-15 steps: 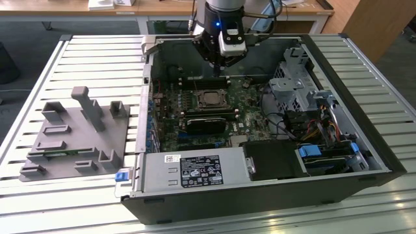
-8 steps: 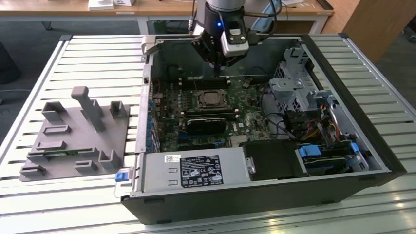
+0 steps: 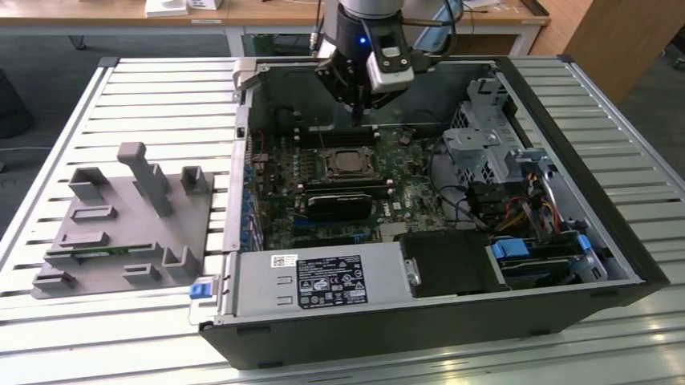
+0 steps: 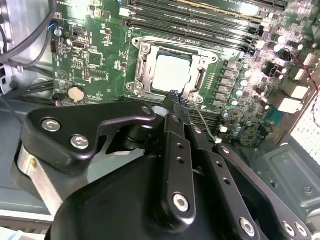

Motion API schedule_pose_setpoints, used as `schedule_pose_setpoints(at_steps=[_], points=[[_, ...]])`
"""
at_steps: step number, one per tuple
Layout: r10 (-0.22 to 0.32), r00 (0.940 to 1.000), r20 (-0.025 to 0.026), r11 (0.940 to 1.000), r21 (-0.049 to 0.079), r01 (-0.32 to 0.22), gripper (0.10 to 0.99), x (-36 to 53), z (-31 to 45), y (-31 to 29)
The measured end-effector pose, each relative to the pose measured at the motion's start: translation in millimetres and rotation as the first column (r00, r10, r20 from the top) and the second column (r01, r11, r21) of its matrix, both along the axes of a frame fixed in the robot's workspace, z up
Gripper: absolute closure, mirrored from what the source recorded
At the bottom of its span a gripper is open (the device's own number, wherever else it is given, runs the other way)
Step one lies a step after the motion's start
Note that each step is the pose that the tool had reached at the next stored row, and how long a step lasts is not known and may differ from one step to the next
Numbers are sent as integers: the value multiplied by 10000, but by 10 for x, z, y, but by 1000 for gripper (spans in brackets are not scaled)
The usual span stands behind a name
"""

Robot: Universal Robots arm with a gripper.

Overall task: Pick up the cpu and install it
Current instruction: 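Install the first cpu locking lever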

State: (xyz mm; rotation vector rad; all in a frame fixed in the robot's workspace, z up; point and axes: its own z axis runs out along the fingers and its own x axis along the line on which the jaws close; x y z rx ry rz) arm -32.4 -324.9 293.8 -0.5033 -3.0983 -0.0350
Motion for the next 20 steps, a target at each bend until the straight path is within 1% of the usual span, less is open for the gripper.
schedule_pose_setpoints(at_steps=[3, 5, 8, 10, 13, 15, 18, 20], points=[[276, 9996, 0, 9996, 1, -276, 980, 0, 0, 0], [587, 9983, 0, 9983, 0, -587, 980, 0, 0, 0], [1139, 9935, 0, 9935, 0, -1139, 980, 0, -1, 0], [1497, 9887, 1, 9887, 1, -1497, 980, 0, -2, 0], [2027, 9792, 0, 9792, 0, -2027, 980, 0, -3, 0], [2378, 9713, 1, 9713, 1, -2378, 980, 0, -4, 0], [2903, 9569, 1, 9569, 1, -2903, 980, 0, -8, 0], [3256, 9455, 0, 9455, 0, -3256, 980, 0, -11, 0]])
